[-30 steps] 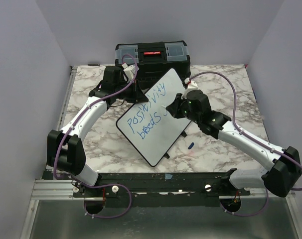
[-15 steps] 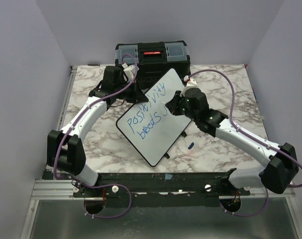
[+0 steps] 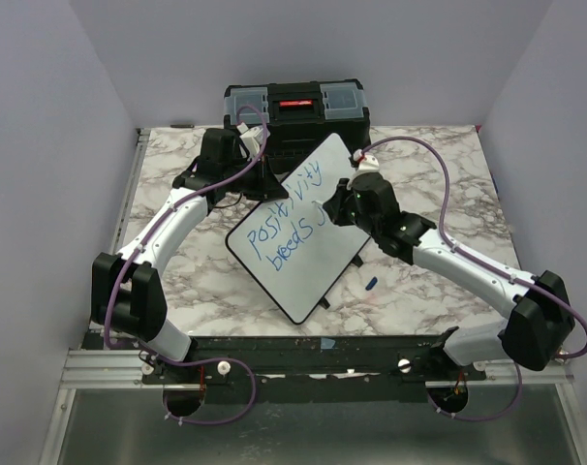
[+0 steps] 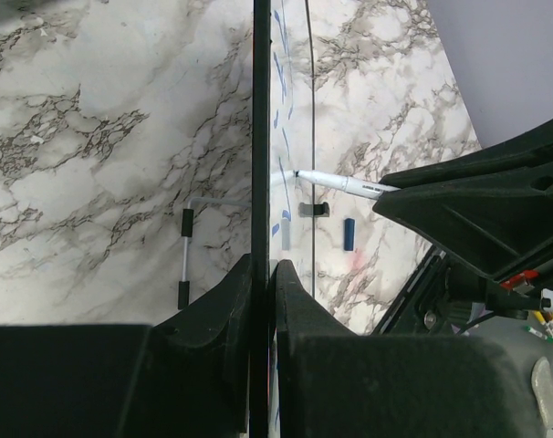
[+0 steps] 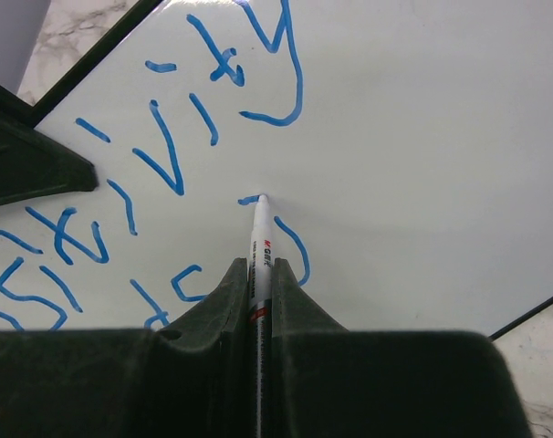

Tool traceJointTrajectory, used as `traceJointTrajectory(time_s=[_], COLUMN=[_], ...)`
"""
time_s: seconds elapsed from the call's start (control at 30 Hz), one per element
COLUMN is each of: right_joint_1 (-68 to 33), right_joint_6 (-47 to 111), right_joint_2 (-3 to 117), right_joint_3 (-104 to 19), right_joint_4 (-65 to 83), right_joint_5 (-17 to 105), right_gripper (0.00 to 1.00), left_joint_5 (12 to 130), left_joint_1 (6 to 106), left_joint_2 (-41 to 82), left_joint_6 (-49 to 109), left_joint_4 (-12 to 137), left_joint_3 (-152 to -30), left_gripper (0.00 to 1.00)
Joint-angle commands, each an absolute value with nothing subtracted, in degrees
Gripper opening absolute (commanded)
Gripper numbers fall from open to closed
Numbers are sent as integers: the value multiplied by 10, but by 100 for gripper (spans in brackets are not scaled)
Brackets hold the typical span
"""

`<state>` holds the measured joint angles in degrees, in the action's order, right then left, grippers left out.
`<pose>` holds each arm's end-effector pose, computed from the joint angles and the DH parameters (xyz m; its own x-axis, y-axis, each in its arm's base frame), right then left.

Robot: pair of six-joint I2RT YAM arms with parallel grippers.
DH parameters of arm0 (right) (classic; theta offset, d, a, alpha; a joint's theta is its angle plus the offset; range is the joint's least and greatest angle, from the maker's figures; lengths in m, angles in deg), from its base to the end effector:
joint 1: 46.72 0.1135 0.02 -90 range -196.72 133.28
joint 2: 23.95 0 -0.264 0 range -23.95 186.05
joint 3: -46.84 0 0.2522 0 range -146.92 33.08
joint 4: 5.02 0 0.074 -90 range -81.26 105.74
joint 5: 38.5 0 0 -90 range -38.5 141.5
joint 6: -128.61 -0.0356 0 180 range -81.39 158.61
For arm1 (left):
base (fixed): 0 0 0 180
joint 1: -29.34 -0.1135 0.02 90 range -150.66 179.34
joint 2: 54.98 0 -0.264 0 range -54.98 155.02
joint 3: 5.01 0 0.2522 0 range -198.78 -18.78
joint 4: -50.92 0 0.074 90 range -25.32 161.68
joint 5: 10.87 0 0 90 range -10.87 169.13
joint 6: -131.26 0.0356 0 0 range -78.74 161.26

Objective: Write a sentence on the whiteboard

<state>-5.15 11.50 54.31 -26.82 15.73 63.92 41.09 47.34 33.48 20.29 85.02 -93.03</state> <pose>0.2415 0.2039 0.3052 -0.5142 0.1388 -0.8464 -0.3014 0.8946 0.3299 0.3253 -0.1288 0.3176 -0.7634 -0.0483 -0.6441 0.4851 0.6157 -0.6210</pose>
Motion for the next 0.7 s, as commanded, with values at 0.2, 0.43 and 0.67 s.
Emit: traceJointTrajectory(time_s=[0.2, 0.43, 0.67], right_joint_1=[-49, -49, -49], right_joint_6=[126, 134, 141], right_joint_2=[526, 489, 485], right_joint_3=[-256, -241, -235], right_joint_4=[169, 163, 170], right_joint_5=[682, 714, 731], right_gripper=[1, 1, 1], left_joint_5=[421, 422, 422], left_joint_1=[481, 482, 481], left_joint_2=[330, 330, 330], left_joint_6=[254, 254, 253], left_joint_4=[859, 858, 858], left_joint_3=[-932, -932, -932], left_gripper=[0, 0, 0])
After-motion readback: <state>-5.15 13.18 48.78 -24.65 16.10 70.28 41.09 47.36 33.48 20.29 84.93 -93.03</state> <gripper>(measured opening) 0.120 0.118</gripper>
